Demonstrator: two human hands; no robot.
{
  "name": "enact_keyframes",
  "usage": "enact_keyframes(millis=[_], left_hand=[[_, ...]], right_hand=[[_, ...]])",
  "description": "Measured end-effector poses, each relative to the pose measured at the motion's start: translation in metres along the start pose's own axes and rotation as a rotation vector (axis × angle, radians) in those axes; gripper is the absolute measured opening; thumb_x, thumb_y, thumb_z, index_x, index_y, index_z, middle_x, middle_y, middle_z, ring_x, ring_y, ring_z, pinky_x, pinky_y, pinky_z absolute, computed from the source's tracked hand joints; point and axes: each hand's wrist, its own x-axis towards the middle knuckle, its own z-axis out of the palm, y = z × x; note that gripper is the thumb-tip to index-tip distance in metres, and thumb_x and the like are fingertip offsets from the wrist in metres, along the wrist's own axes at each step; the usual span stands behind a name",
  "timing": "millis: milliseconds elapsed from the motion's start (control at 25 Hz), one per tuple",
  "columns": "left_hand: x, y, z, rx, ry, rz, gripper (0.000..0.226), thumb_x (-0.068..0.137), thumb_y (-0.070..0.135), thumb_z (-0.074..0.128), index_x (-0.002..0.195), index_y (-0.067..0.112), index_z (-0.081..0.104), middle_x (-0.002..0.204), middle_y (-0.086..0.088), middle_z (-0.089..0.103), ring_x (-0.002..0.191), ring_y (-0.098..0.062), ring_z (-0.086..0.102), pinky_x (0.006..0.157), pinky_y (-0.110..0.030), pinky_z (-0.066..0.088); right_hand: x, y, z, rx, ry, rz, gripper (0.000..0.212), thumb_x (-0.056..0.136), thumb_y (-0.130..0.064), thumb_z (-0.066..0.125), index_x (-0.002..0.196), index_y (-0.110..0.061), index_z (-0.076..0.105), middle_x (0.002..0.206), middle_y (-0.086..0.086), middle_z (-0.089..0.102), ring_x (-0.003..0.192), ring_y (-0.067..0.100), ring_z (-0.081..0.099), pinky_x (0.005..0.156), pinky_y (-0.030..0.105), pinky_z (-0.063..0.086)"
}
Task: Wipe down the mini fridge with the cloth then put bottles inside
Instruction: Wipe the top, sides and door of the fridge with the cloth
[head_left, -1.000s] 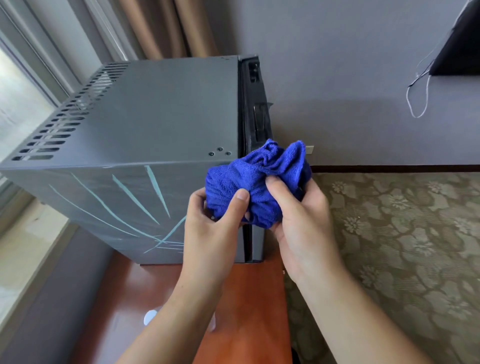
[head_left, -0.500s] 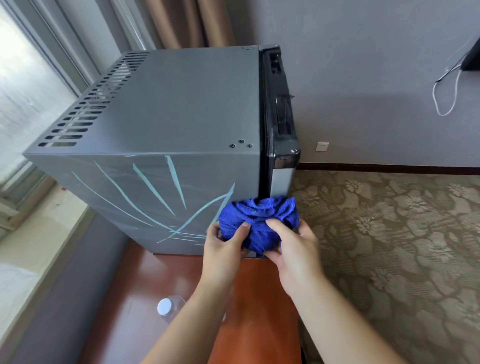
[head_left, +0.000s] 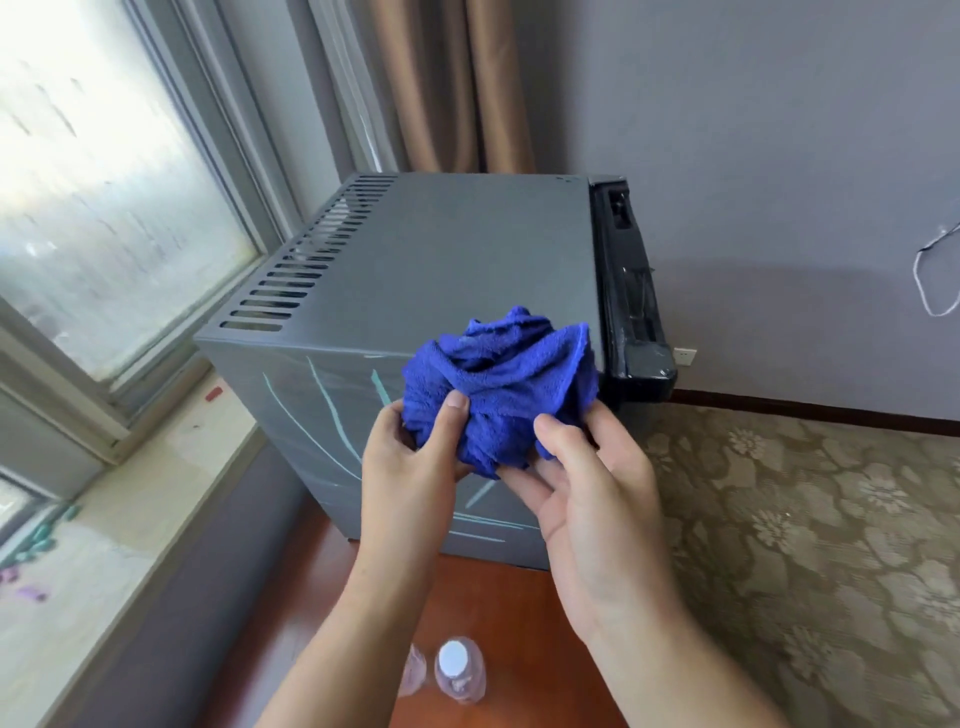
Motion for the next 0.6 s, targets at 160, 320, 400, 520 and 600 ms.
enact_keyframes(millis=[160,320,400,520,600], left_hand=[[0.018,0.016,-0.029,0.000,0.032,0.022,0.027,0.093,0.032,0.069,0.100,0.006,0.068,0.092,-0.014,0.077,0.081,-0.019,0.075,0.064,-0.028,0.060],[0.038,0.020,-0.068,0.016,0.085,0.004,0.028,0.090,0.033,0.071,0.098,0.007,0.068,0.089,-0.012,0.077,0.079,-0.018,0.076,0.062,-0.028,0.061],[0.047,0.023,-0.088,0.029,0.106,-0.004,0.029,0.088,0.034,0.072,0.097,0.007,0.068,0.088,-0.013,0.076,0.078,-0.019,0.076,0.063,-0.033,0.063],[0.061,0.025,-0.118,0.049,0.113,-0.013,0.032,0.088,0.032,0.072,0.099,0.003,0.067,0.093,-0.019,0.075,0.076,-0.020,0.076,0.063,-0.031,0.062],[0.068,0.024,-0.133,0.062,0.095,-0.014,0.031,0.088,0.031,0.072,0.101,0.003,0.068,0.097,-0.020,0.075,0.084,-0.027,0.077,0.063,-0.027,0.061]], right_hand=[[0.003,0.008,0.037,-0.074,-0.076,-0.013,0.035,0.103,0.003,0.050,0.130,-0.011,0.066,0.121,0.012,0.076,0.117,0.026,0.072,0.095,0.045,0.060],[0.004,0.032,0.067,-0.194,-0.162,0.019,0.040,0.102,0.004,0.050,0.133,-0.018,0.065,0.121,0.006,0.077,0.116,0.021,0.072,0.094,0.038,0.061],[0.005,0.044,0.082,-0.298,-0.192,0.040,0.046,0.102,0.003,0.051,0.132,-0.029,0.064,0.121,-0.001,0.077,0.117,0.017,0.072,0.095,0.036,0.061],[0.007,0.060,0.103,-0.402,-0.241,0.060,0.054,0.101,0.000,0.053,0.134,-0.041,0.061,0.121,-0.009,0.077,0.116,0.009,0.071,0.097,0.032,0.059],[0.009,0.069,0.115,-0.424,-0.256,0.067,0.056,0.100,0.001,0.053,0.138,-0.040,0.058,0.122,-0.010,0.076,0.116,0.008,0.071,0.098,0.026,0.057]])
